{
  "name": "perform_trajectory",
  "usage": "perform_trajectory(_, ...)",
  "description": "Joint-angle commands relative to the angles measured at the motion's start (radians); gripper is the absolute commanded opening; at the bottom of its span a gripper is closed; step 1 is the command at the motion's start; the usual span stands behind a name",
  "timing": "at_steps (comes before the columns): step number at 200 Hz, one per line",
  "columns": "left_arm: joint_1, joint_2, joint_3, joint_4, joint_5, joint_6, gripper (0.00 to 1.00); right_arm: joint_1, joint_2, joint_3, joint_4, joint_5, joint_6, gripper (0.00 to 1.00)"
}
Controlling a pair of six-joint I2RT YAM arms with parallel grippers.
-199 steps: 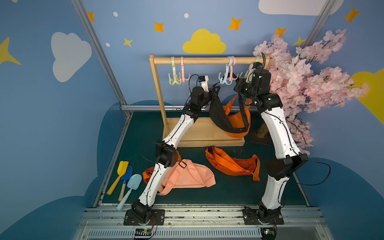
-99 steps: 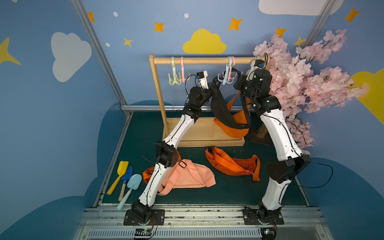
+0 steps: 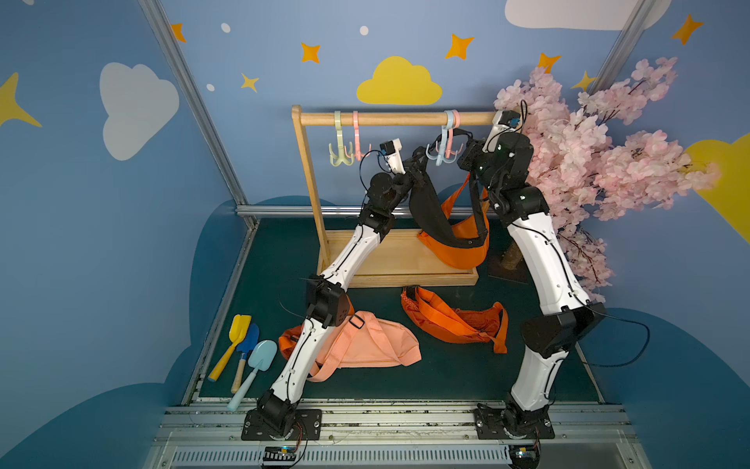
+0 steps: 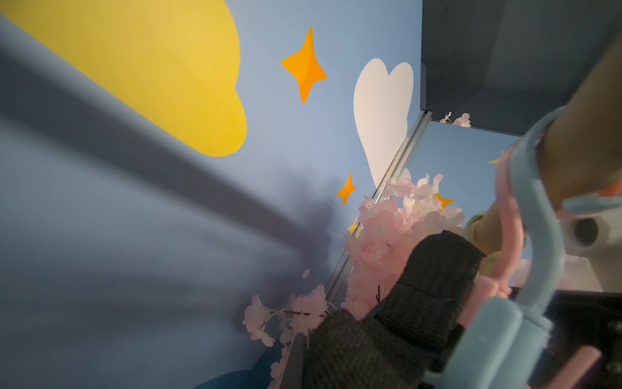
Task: Take the bag off the hook
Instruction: Pick up the bag from the hook.
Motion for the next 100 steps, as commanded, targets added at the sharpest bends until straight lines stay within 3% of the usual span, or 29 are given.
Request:
perform_trajectory(1, 0.000, 0.021, 0.026, 0.044, -0.035, 0.014, 0.04, 0.003, 0.045, 0.072, -0.037, 0.024, 0.007, 0.00)
perform_trajectory(39, 0.003, 0.022, 0.028, 0.004, -0.071, 0.014, 0.08, 0.006, 0.160, 0.252, -0.175, 0.021, 0.025, 0.00)
perform_trajectory(100, 0.006, 0.022, 0.024, -0.075, -0.031, -0.026, 0.04, 0.007, 0.165, 0.243, -0.267, 0.000, 0.037, 0.00)
